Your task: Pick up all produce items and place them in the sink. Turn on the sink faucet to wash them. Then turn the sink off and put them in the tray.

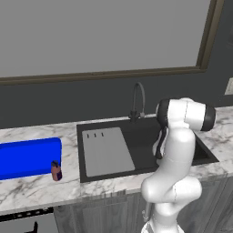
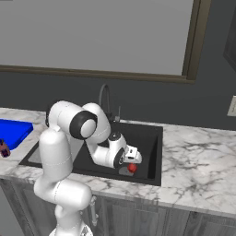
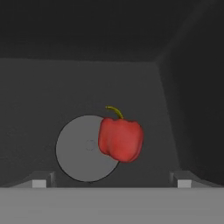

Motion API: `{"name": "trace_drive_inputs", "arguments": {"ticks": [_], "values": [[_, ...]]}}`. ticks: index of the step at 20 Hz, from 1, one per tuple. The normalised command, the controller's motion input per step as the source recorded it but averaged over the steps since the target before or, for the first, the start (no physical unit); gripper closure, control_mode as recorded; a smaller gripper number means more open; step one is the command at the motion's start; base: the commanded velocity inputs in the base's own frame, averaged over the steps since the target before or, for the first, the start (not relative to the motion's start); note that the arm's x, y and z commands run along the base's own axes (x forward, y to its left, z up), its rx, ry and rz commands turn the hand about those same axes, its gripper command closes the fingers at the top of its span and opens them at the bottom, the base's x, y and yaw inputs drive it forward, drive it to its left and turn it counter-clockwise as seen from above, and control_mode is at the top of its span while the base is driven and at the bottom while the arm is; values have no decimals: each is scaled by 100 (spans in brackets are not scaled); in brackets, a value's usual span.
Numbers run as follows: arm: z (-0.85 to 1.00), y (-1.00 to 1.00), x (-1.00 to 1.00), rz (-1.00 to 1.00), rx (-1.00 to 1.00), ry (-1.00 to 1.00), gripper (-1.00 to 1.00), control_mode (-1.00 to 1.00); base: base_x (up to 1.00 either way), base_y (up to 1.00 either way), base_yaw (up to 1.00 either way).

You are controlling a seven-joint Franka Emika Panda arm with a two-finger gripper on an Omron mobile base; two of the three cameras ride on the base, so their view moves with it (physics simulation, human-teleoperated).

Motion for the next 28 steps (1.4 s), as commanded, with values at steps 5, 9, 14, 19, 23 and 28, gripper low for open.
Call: {"name": "trace_drive_inputs", "arguments": {"ticks": [5, 9, 14, 19, 23, 28], "values": [[-2, -4, 3, 2, 0, -3, -100, -100, 0, 0, 0], [-1, -11, 0, 0, 0, 0, -100, -100, 0, 0, 0], [0, -12, 1, 0, 0, 0, -100, -100, 0, 0, 0], [0, -13, 3, 0, 0, 0, -100, -100, 0, 0, 0], [0, -13, 5, 0, 0, 0, -100, -100, 0, 0, 0], [-2, -12, 4, 0, 0, 0, -100, -100, 0, 0, 0]]}}
